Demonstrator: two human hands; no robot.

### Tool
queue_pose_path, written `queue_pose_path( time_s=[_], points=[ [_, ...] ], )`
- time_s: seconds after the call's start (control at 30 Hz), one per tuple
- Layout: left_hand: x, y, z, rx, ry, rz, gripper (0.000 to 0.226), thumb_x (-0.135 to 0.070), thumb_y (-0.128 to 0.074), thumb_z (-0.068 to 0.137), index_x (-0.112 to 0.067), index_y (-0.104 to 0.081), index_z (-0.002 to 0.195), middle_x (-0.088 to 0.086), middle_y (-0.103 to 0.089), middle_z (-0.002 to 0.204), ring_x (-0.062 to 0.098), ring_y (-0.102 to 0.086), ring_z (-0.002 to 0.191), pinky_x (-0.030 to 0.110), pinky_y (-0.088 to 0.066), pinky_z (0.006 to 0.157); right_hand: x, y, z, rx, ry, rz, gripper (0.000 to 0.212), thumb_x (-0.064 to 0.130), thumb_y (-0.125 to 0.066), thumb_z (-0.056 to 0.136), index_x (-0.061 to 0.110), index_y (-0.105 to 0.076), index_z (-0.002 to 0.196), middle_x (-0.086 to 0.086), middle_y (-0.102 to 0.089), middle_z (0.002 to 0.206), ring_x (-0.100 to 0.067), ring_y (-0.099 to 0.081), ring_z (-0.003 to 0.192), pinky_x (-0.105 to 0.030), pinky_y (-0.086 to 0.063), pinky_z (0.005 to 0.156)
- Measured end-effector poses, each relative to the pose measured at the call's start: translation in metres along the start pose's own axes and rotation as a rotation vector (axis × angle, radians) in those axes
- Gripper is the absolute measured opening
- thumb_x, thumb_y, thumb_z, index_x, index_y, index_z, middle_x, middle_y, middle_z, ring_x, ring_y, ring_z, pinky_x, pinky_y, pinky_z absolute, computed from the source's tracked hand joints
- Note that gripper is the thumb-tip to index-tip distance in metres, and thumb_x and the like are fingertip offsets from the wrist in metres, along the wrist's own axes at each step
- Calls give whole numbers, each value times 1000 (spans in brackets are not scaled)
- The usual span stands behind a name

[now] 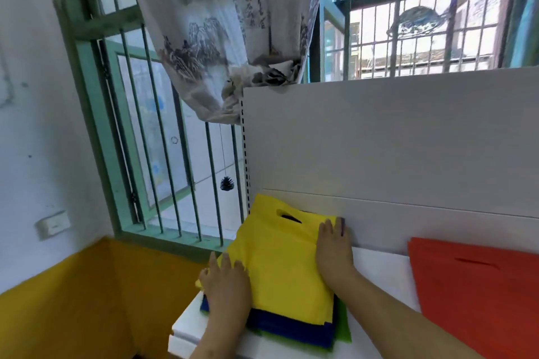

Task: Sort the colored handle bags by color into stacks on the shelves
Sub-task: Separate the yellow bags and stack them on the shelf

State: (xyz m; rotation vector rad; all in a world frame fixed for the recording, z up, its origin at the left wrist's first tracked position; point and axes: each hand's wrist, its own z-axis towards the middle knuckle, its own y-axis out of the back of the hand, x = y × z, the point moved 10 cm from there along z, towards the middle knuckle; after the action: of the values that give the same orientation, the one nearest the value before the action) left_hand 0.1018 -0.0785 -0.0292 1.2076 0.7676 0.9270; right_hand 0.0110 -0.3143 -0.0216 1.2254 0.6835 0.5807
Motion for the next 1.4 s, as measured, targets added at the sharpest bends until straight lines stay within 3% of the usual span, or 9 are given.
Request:
queue_pose_path(
  time_s=[0.2, 0.37, 0.47, 0.6, 0.83, 0.97, 1.13, 1.27, 1.4],
  points=[
    [-9, 23, -10, 1, -79, -208, 40, -36, -25, 105, -32, -51, 136, -4, -18, 162, 23, -9, 150, 45, -18, 117, -29, 38, -45, -28, -214, 291, 45, 20, -31, 103, 19, -28, 148, -17, -2, 161, -39, -41, 131, -44, -38, 104],
    [-67, 70, -34, 8, -268, -860, 40, -27, -33, 106, -4, -61, 122, 13, -42, 148, 29, -42, 134, 40, -33, 112, -89, 75, -91, -187, -327, 434, 42, 20, -33, 100, 15, -37, 141, -17, -16, 159, -30, -57, 118, -35, -48, 89],
    [-113, 83, -43, 88, -338, -1162, 38, -31, -34, 105, -8, -63, 114, 9, -62, 120, 32, -55, 114, 46, -43, 101, -146, 101, -128, -336, -387, 512, 21, 19, -34, 98, 16, -55, 104, -14, -49, 137, -30, -60, 107, -34, -47, 81],
    [-200, 86, -85, 346, -462, -1444, 45, -33, -33, 105, -22, -42, 148, 0, -49, 145, 27, -49, 129, 50, -42, 107, -238, 126, -201, -517, -470, 485, 26, 15, -37, 98, 14, -60, 85, -5, -63, 91, -24, -60, 81, -34, -49, 66],
    [-343, 92, -206, 697, -582, -1511, 54, -20, -56, 95, -26, -42, 146, 4, -54, 138, 30, -57, 117, 52, -48, 99, -396, 131, -347, -664, -670, 473, 36, 17, -40, 103, 7, -58, 74, -3, -56, 71, -19, -49, 66, -34, -24, 56],
    [-416, 93, -278, 707, -641, -1422, 30, -13, -63, 90, -14, -54, 120, 6, -64, 109, 18, -63, 87, 33, -51, 65, -491, 116, -430, -769, -799, 563, 41, 19, -41, 103, 9, -54, 66, 3, -50, 59, -13, -46, 58, -18, -27, 50],
    [-521, 96, -353, 600, -696, -1399, 13, -23, -58, 97, -10, -60, 99, 1, -63, 91, 11, -57, 76, 23, -39, 55, -617, 62, -500, -781, -955, 685, 20, 8, -51, 96, 3, -71, 101, -13, -71, 97, -30, -64, 94, -31, -40, 74],
    [-595, 80, -391, 604, -621, -1377, 20, -27, -56, 98, -10, -58, 87, 10, -62, 87, 23, -56, 76, 35, -43, 63, -700, 37, -527, -763, -1043, 711, 52, 6, -56, 94, 7, -42, 144, -10, -42, 148, -26, -37, 138, -34, -28, 113],
    [-650, 63, -407, 664, -654, -1276, 19, -27, -55, 99, -9, -59, 94, 9, -62, 92, 29, -60, 86, 40, -46, 72, -768, 15, -525, -757, -1136, 918, 77, 7, -62, 92, 10, -16, 154, -13, -45, 144, -29, -45, 130, -40, -38, 109]
  ],
)
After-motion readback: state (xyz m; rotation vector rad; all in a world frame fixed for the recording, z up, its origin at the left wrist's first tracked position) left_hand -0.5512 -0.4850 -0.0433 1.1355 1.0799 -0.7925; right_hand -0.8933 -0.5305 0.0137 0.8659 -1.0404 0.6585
